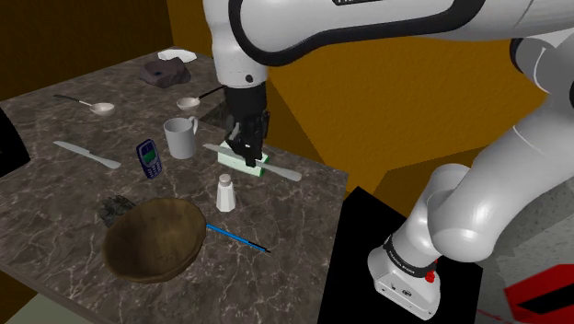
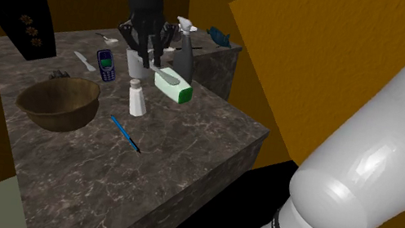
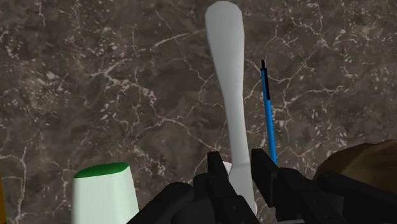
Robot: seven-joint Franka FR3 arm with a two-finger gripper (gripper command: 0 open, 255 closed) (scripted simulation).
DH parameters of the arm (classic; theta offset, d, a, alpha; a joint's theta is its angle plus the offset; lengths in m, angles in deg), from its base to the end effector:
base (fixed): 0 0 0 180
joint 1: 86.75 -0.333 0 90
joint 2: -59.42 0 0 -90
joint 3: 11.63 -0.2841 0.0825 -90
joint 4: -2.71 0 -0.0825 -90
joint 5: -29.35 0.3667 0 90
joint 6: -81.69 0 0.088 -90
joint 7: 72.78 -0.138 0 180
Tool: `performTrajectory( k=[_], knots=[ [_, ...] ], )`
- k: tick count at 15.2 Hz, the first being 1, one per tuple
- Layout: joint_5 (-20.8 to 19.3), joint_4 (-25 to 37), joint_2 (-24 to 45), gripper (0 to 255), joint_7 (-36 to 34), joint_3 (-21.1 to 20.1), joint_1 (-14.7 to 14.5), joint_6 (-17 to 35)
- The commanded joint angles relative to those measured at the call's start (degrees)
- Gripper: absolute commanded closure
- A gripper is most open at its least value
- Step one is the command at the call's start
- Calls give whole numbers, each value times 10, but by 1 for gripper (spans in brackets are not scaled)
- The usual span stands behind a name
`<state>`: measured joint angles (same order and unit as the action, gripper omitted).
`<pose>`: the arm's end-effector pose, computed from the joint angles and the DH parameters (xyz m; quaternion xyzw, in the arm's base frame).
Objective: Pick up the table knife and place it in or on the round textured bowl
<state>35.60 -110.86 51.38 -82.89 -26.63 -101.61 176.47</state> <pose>0.4067 0.2535 0.4531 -0.9821 -0.1581 0.1021 0.0009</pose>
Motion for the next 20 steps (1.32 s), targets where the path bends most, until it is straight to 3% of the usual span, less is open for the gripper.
performTrajectory(
  k=[1,9,15,20],
  knots=[
    [0,29,30,255,-31,-18,-12,2],
    [-27,190,165,255,-143,-67,-65,-20],
    [-69,362,294,255,-221,-88,-127,-65],
    [-68,320,291,255,-218,-86,-124,-25]
  ],
)
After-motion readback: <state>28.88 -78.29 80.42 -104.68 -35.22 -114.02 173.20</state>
